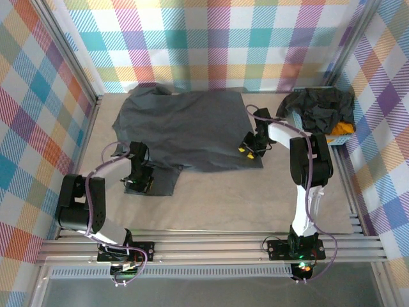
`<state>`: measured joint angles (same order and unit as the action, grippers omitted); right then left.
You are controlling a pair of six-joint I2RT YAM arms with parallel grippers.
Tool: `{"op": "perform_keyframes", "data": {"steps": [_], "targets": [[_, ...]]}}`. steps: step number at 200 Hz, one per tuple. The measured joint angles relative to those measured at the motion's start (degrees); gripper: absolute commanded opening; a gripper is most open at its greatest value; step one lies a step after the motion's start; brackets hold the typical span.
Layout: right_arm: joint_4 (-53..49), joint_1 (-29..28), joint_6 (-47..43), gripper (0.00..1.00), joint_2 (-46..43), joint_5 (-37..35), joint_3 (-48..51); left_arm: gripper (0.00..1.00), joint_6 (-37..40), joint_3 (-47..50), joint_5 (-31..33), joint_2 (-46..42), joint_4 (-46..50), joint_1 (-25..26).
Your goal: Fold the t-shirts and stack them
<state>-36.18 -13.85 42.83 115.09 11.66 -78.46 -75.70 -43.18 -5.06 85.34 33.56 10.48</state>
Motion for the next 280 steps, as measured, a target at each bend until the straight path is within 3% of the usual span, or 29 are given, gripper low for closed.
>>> {"op": "perform_keyframes", "data": {"steps": [89, 119, 151, 187, 215, 248, 280], "targets": [[-3.82, 2.43, -0.09, 0.36, -5.7, -5.49, 6.95, 0.12, -20.22, 4.02, -4.61, -2.89, -5.99, 21.16], [-4.9, 6.25, -0.72, 0.38, -8.87, -7.85, 10.82, 0.12, -23.89, 1.53, -6.34, 0.39, -8.35, 25.24], [-6.14, 9.46, -2.73, 0.39, -10.27, -10.16, 12.04, 0.18, -22.6, -4.96, -7.15, 4.37, -8.02, 26.75], [-7.76, 9.68, -4.59, 0.45, -12.5, -12.57, 11.52, 0.33, -17.18, -17.57, -7.56, 4.7, -4.92, 26.53], [-8.22, 9.64, -5.25, 0.47, -14.56, -12.76, 9.35, 0.32, -14.27, -21.64, -9.33, 4.59, -3.5, 24.09], [-6.01, 9.38, -7.78, 0.48, -15.8, -8.74, 7.98, 0.26, -8.15, -23.91, -9.77, 6.27, 0.96, 12.57], [-5.88, 7.72, -10.45, 0.47, -11.67, -2.99, 3.48, 0.23, -0.81, -28.22, -7.74, 13.64, 3.23, 0.74]]}}
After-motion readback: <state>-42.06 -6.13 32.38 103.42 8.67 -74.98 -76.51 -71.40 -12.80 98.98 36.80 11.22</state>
